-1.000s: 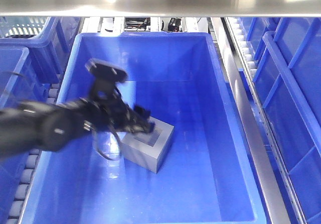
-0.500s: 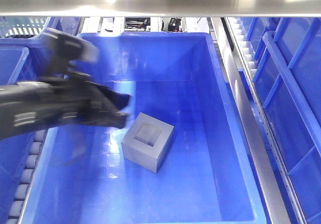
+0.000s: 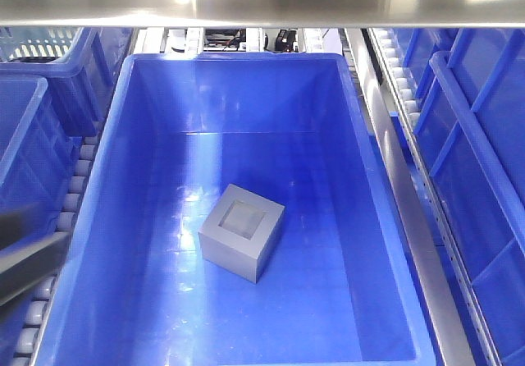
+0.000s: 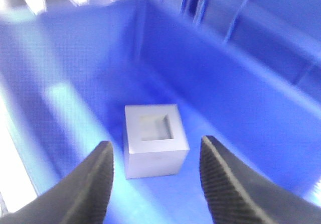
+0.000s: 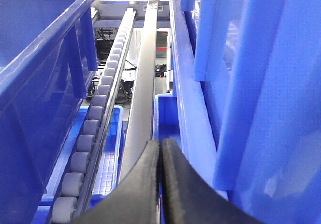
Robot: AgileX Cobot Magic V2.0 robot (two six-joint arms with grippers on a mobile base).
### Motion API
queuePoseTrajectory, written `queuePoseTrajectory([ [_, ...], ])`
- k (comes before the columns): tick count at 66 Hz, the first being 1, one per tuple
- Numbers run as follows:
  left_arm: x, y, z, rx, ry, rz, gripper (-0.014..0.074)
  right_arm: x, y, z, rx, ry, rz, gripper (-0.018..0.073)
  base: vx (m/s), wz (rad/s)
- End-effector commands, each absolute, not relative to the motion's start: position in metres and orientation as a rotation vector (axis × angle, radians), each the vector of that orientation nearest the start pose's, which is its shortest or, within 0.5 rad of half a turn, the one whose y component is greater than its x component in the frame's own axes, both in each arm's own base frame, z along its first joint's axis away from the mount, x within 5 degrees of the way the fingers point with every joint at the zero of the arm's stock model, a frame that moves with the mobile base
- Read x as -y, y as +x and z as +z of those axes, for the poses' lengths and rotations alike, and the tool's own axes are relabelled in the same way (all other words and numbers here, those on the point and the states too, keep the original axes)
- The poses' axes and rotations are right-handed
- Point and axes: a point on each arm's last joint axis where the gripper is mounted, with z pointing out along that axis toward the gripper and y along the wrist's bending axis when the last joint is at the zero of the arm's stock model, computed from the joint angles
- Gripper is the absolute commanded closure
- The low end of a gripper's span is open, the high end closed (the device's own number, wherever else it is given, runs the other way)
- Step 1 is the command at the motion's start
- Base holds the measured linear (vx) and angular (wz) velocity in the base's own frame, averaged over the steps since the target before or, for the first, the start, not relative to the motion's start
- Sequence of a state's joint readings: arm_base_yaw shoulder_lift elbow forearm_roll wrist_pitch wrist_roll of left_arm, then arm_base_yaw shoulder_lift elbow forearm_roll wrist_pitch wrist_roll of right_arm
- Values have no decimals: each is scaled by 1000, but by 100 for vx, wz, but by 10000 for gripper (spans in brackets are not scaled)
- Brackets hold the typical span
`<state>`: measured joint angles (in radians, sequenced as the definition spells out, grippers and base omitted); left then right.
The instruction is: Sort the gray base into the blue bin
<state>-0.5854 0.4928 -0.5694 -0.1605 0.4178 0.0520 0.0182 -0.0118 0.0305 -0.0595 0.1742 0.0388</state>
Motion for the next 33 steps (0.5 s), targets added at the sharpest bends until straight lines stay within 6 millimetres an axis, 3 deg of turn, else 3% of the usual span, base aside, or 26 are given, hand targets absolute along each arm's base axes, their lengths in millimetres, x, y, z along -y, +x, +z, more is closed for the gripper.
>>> queuePoseTrajectory([
  [1,46,57,342,-1654,457,-586,231,0,56,190,-1604,-31,-19,568,0,0],
  [15,19,14,327,-1542,452,-609,231,0,56,190,-1604,-31,-19,568,0,0],
  [23,12,4,315,-1498,443,-617,231,0,56,190,-1604,-31,-19,568,0,0],
  [33,13,6,305,-1500,440,-617,255,0,56,190,-1604,-31,-19,568,0,0],
])
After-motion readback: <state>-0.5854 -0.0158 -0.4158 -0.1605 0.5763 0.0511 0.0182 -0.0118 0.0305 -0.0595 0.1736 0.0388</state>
